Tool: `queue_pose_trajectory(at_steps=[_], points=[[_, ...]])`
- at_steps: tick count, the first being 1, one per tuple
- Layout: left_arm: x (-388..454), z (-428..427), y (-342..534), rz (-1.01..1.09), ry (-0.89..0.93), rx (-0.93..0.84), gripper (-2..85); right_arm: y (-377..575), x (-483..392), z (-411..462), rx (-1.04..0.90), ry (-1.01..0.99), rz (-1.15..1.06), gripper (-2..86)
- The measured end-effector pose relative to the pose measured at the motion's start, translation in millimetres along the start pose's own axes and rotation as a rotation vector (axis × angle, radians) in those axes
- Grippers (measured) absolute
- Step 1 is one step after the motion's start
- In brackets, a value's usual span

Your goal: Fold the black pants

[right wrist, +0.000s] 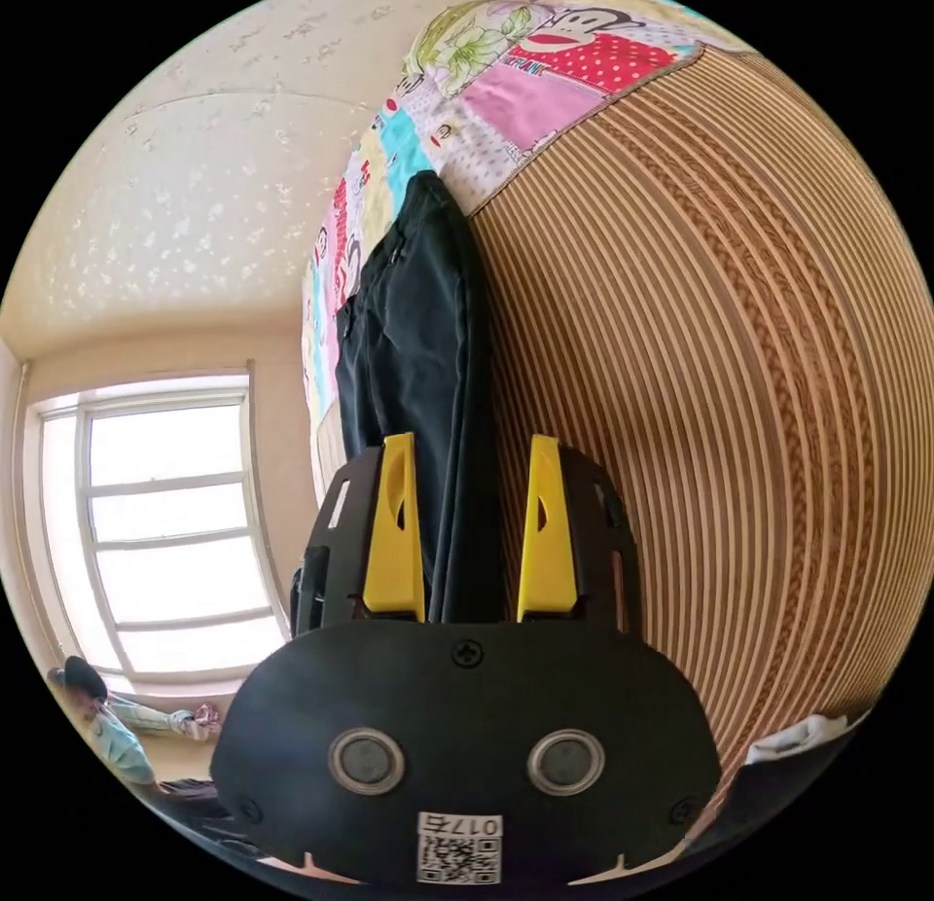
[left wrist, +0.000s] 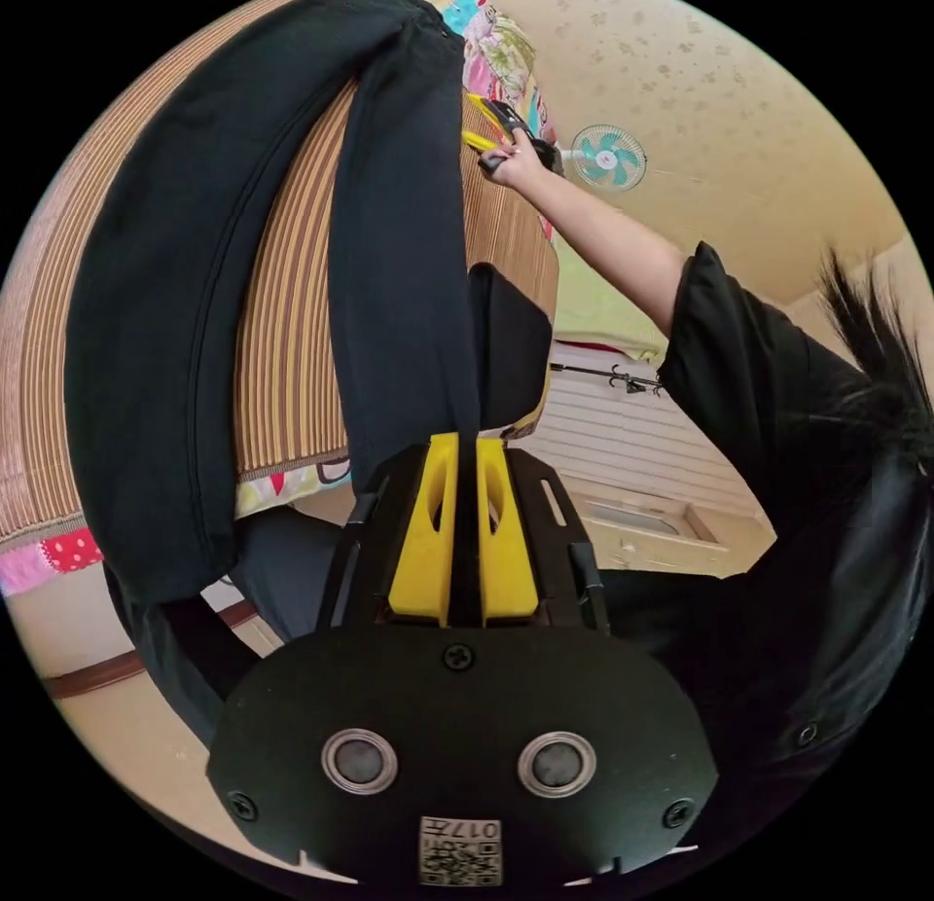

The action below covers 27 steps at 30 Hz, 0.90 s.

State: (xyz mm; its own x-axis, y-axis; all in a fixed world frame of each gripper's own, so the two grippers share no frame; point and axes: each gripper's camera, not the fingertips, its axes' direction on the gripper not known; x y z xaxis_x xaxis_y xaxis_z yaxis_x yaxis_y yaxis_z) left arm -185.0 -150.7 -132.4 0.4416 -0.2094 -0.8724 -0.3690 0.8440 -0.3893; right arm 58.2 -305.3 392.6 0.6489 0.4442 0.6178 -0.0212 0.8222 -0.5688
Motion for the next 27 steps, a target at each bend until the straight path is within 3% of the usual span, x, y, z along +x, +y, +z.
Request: queue_pose_trajectory(at_steps=[3, 5, 7, 10, 13, 15, 19, 23, 27], points=[[-21.1, -16.6, 11.6, -0.021, 0.136, 0.066, 3.9, -14.6, -40.0, 25.4, 0.077, 0.226, -0.054, 5.3], [-38.3, -32.0, 23.5, -0.027, 0.309, 0.130, 3.8, 3.1, -113.3, 39.1, 0.249, 0.514, -0.175, 3.8], [-49.9, -48.7, 38.8, -0.041, 0.390, 0.205, 3.8, 25.3, -180.7, 66.7, 0.296, 0.601, -0.359, 3.2], [-64.0, -73.6, 68.6, -0.072, 0.399, 0.276, 3.7, 64.5, -280.8, 134.2, 0.250, 0.641, -0.640, 2.6], [-88.2, -93.6, 99.0, -0.126, 0.456, 0.370, 3.9, 75.5, -313.2, 209.1, 0.076, 0.519, -0.631, 2.6], [-112.7, -102.8, 113.2, -0.234, 0.415, 0.389, 4.4, 79.3, -302.8, 247.2, -0.036, 0.455, -0.598, 2.8], [-156.8, -125.2, 131.3, -0.396, 0.079, 0.229, 10.3, 139.1, -255.2, 252.4, -0.080, 0.410, -0.599, 3.6], [-158.7, -156.9, 128.0, -0.317, -0.028, 0.208, 11.2, 255.6, -184.1, 199.0, -0.125, 0.399, -0.690, 5.9], [-143.8, -169.6, 99.7, -0.188, -0.176, 0.198, 12.0, 341.3, -115.3, 175.0, -0.198, 0.375, -0.591, 7.5]])
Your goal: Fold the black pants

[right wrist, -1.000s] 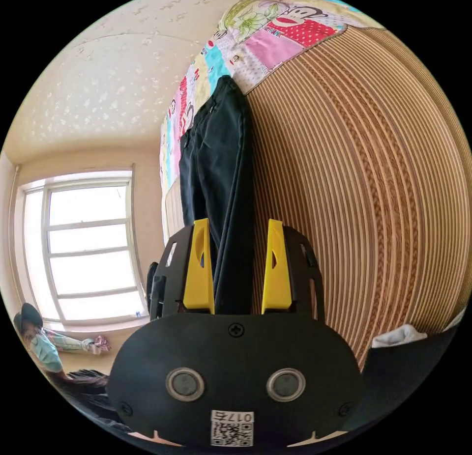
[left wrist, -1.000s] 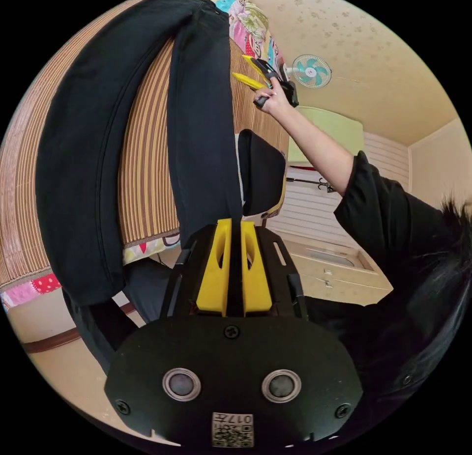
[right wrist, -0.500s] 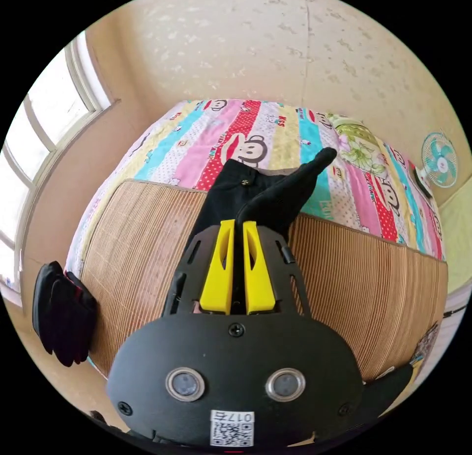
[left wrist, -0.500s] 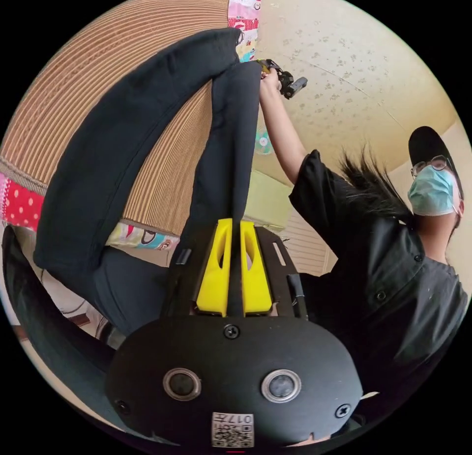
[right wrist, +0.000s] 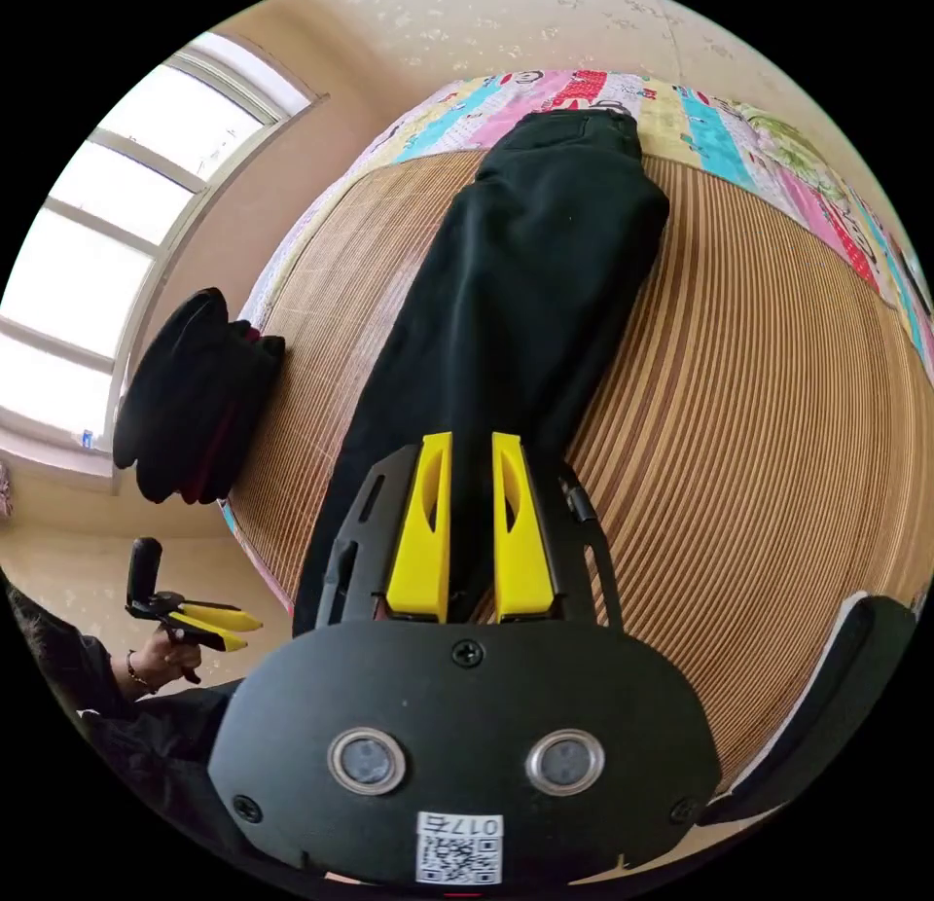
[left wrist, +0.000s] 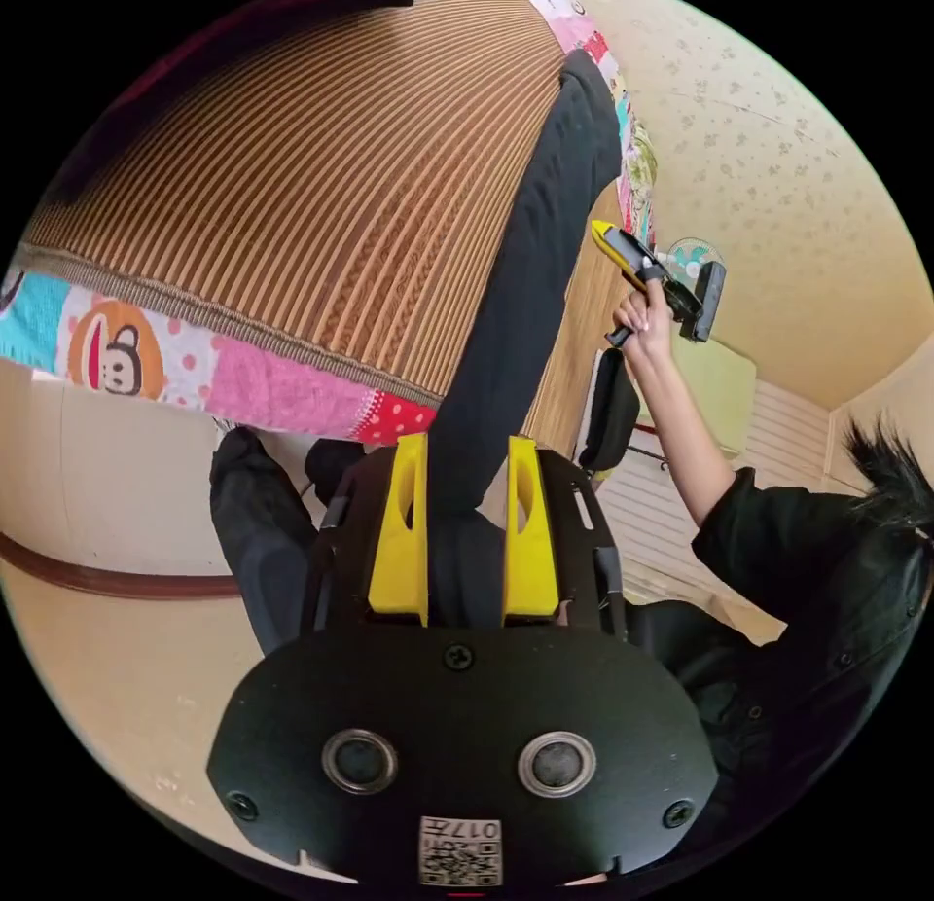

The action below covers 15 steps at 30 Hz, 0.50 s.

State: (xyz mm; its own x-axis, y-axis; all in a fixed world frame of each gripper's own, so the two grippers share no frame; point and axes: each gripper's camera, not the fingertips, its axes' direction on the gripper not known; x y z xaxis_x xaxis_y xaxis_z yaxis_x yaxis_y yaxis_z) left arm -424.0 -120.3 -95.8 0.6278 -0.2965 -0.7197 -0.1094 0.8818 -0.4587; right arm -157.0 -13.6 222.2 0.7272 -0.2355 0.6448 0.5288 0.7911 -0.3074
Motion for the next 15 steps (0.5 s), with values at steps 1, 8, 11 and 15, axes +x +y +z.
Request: queue_pose_trajectory(at_steps=[1, 8, 11, 15], points=[[7.1, 3.5, -10.8, 0.057, -0.029, -0.007, 11.8, 30.0, 0.0, 10.4, -0.031, -0.048, 0.034, 8.1], [39.9, 53.9, -42.7, 0.282, 0.062, -0.206, 0.8, 139.4, -20.6, 14.0, 0.000, -0.156, 0.214, 4.1], [67.2, 64.9, -21.5, 0.380, 0.098, -0.253, -0.6, 161.3, -31.9, -26.6, 0.103, -0.083, 0.207, 2.9], [69.9, 87.0, 4.9, 0.361, -0.185, -0.301, -0.6, 179.3, -35.8, -16.9, 0.062, 0.080, 0.146, 2.8]])
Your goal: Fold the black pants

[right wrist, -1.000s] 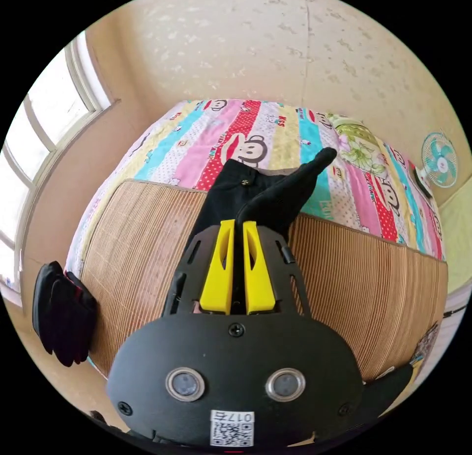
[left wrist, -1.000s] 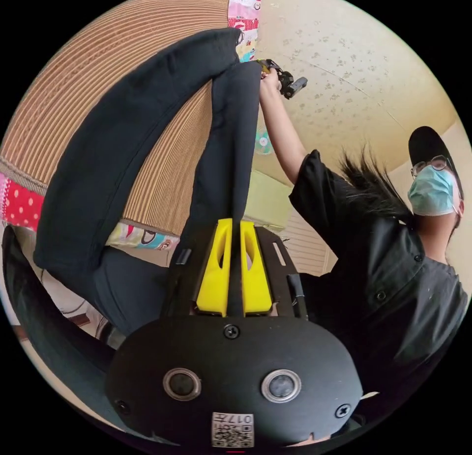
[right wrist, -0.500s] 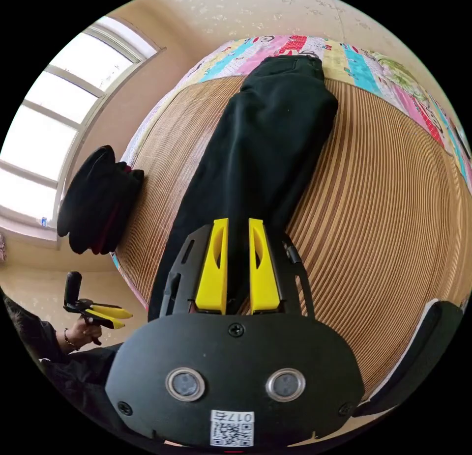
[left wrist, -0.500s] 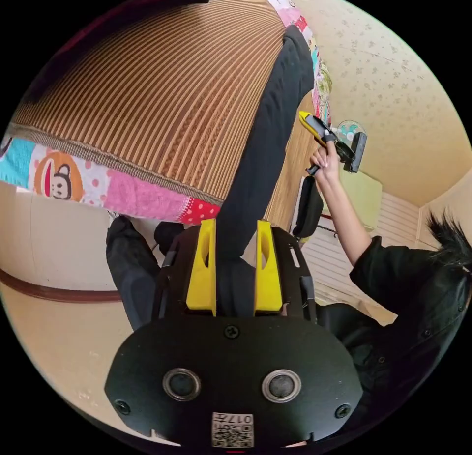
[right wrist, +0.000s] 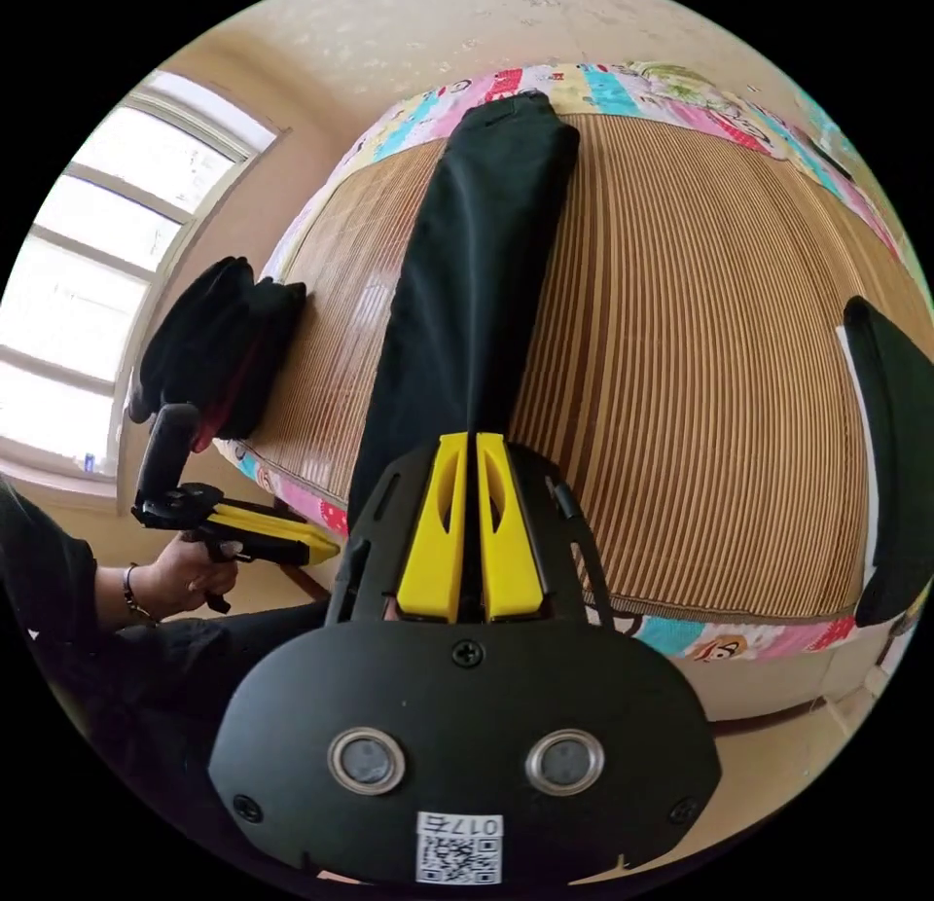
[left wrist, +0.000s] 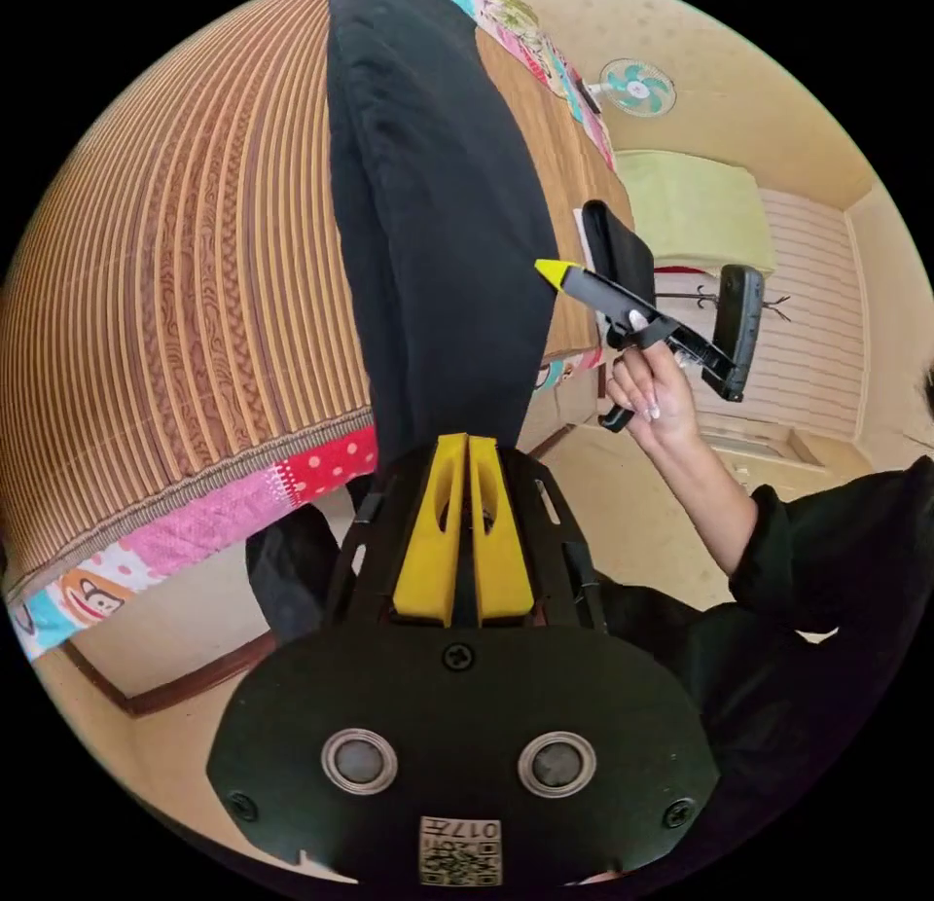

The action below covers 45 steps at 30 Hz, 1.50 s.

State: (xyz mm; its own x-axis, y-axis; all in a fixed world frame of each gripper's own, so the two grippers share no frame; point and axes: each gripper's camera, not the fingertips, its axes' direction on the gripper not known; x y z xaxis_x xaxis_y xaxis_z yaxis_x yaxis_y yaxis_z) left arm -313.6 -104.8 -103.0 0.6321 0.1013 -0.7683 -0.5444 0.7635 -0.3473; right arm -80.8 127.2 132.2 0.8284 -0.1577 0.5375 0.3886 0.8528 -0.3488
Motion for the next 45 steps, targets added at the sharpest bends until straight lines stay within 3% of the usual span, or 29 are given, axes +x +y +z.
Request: queue_pose_trajectory(at_steps=[2, 7, 13, 19, 21, 23, 25, 29, 35, 40, 45], points=[[-11.7, -0.5, 6.4, -0.071, 0.056, 0.043, 0.4, 1.1, 26.7, 23.1, -0.134, -0.096, 0.073, 3.2], [-24.1, -45.2, -15.6, -0.093, 0.036, 0.252, 12.4, -1.6, 92.5, -12.2, 0.082, -0.372, 0.185, 5.4], [-56.0, -65.8, -93.9, -0.159, 0.143, 0.343, 16.2, -59.2, 161.9, 14.5, 0.032, -0.660, 0.266, 12.2], [-88.2, -45.2, -147.4, -0.327, 0.425, 0.220, 9.7, -119.0, 167.3, 63.1, -0.201, -0.947, 0.293, 8.1], [-78.7, -48.3, -142.4, -0.282, 0.553, 0.245, 6.4, -114.2, 158.2, 38.7, -0.109, -1.052, 0.234, 5.9], [-44.7, -82.6, -120.2, -0.113, 0.687, 0.384, 5.3, -98.7, 145.0, -26.7, 0.078, -1.150, 0.168, 4.1], [-5.5, -120.2, -101.1, 0.050, 0.758, 0.460, 5.2, -90.0, 121.3, -91.2, 0.171, -1.169, 0.039, 3.3], [131.4, -223.9, -53.7, 0.451, 0.635, 0.587, 5.0, -82.7, 42.2, -255.5, 0.322, -1.058, -0.324, 2.2], [309.5, -346.9, 9.7, 0.818, 0.530, 0.817, 5.1, -68.3, -51.2, -457.0, 0.546, -0.949, -0.703, 4.6], [383.6, -378.1, 8.3, 0.747, 0.372, 0.892, 5.3, -84.7, -68.1, -511.2, 0.556, -0.802, -0.653, 6.0], [353.7, -341.7, -73.1, 0.439, 0.378, 0.787, 5.4, -141.2, -23.2, -450.4, 0.407, -0.741, -0.448, 5.2]])
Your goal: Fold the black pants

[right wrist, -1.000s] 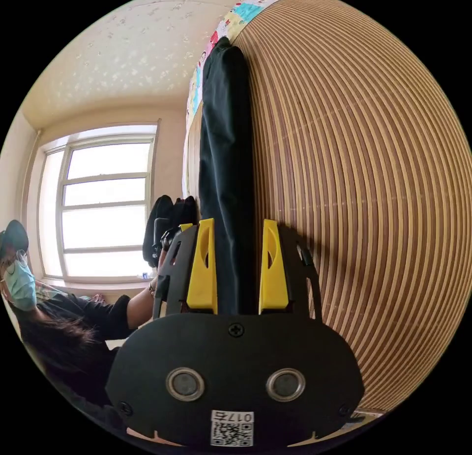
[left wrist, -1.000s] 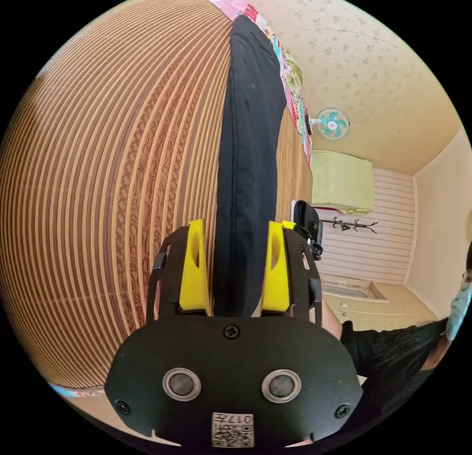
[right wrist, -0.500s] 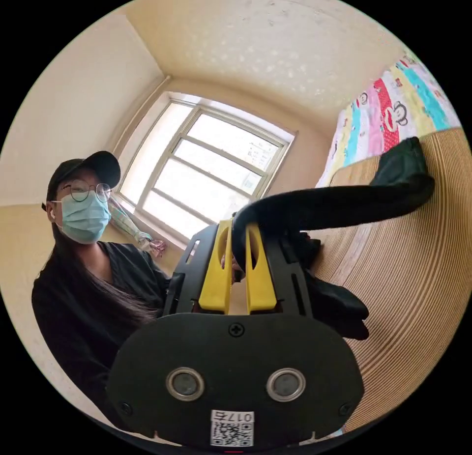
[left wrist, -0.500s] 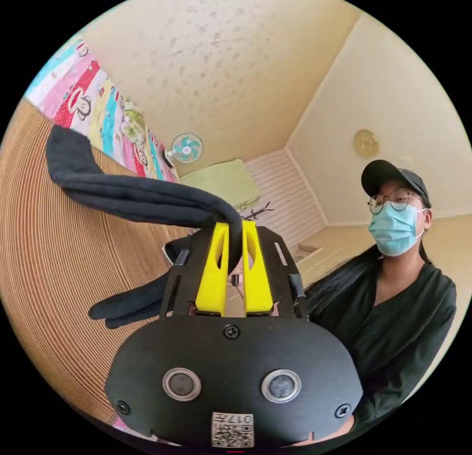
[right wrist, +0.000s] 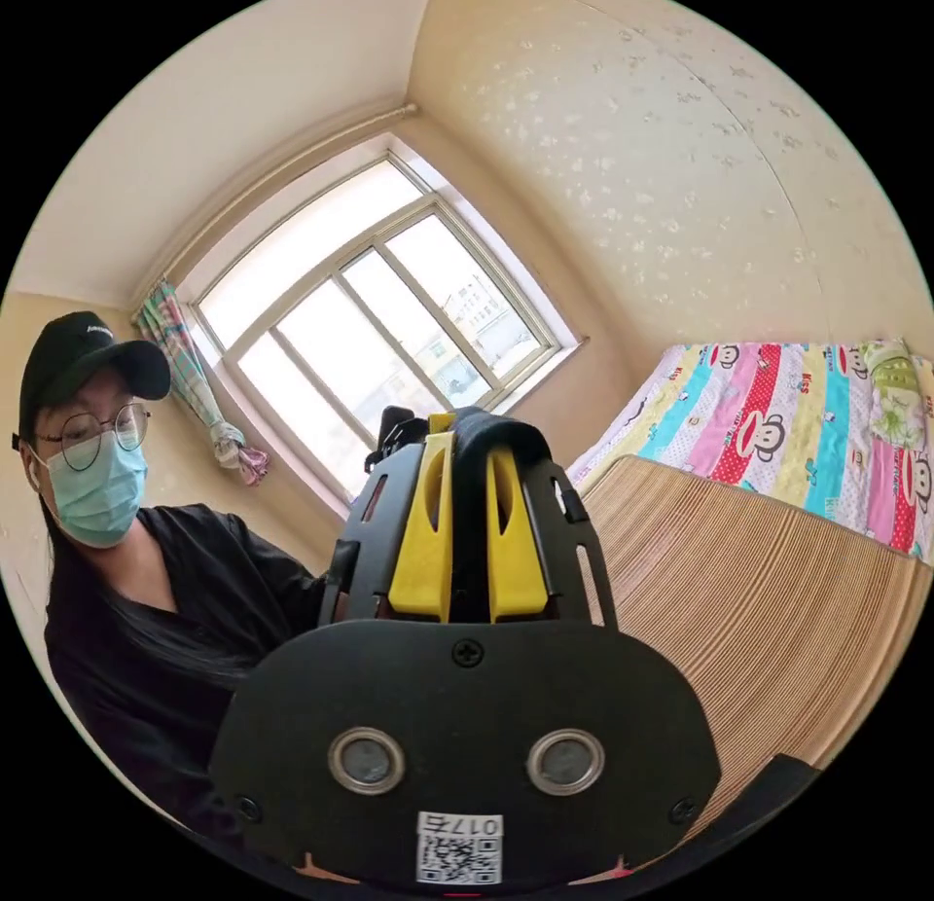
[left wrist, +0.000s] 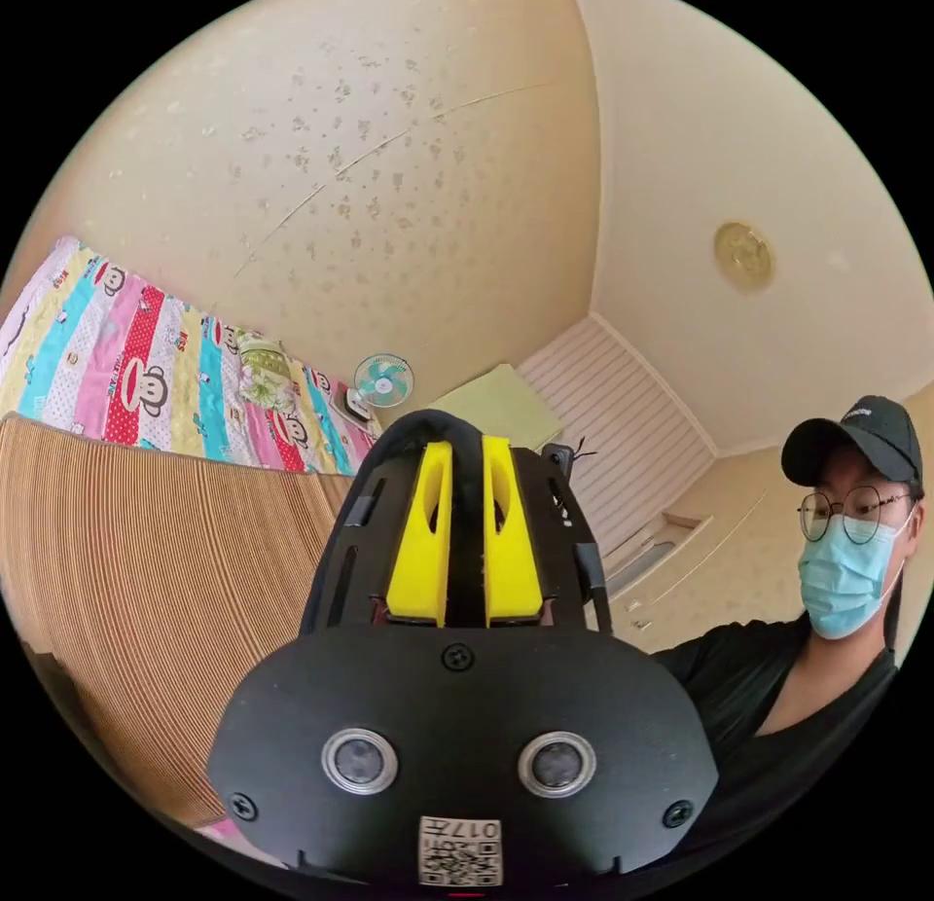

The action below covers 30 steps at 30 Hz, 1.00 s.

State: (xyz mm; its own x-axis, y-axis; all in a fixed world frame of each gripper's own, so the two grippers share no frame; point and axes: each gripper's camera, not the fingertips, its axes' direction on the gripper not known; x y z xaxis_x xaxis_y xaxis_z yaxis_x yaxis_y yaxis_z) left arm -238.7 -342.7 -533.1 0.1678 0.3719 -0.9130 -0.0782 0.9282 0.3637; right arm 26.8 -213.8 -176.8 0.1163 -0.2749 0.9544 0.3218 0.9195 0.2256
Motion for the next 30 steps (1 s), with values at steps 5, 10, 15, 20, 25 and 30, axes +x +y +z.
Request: queue_pose_trajectory(at_steps=[5, 10, 15, 20, 25, 30], points=[[-92.3, 62.6, 2.2, -0.065, -0.107, -0.090, 5.2, 27.6, 83.9, 31.9, -0.024, 0.143, 0.085, 3.3], [-153.6, 98.9, 67.2, -0.072, -0.238, -0.247, 5.6, 121.8, 130.2, 78.4, -0.181, 0.224, 0.154, 4.6], [-240.8, 118.9, 226.2, -0.385, -0.392, -0.482, 8.2, 298.7, 215.9, 141.0, -0.446, 0.135, 0.613, 7.0], [-291.8, 80.5, 304.8, -0.763, -0.469, -0.408, 13.8, 369.8, 241.3, 131.6, -0.553, 0.330, 0.784, 11.9], [-316.8, 82.9, 233.3, -0.593, -0.396, -0.284, 16.9, 319.8, 289.9, 104.1, -0.251, 0.193, 0.792, 16.8], [-389.5, 138.3, 202.7, -0.600, -0.447, -0.487, 22.7, 284.7, 355.2, 138.0, -0.286, 0.162, 0.843, 19.4]])
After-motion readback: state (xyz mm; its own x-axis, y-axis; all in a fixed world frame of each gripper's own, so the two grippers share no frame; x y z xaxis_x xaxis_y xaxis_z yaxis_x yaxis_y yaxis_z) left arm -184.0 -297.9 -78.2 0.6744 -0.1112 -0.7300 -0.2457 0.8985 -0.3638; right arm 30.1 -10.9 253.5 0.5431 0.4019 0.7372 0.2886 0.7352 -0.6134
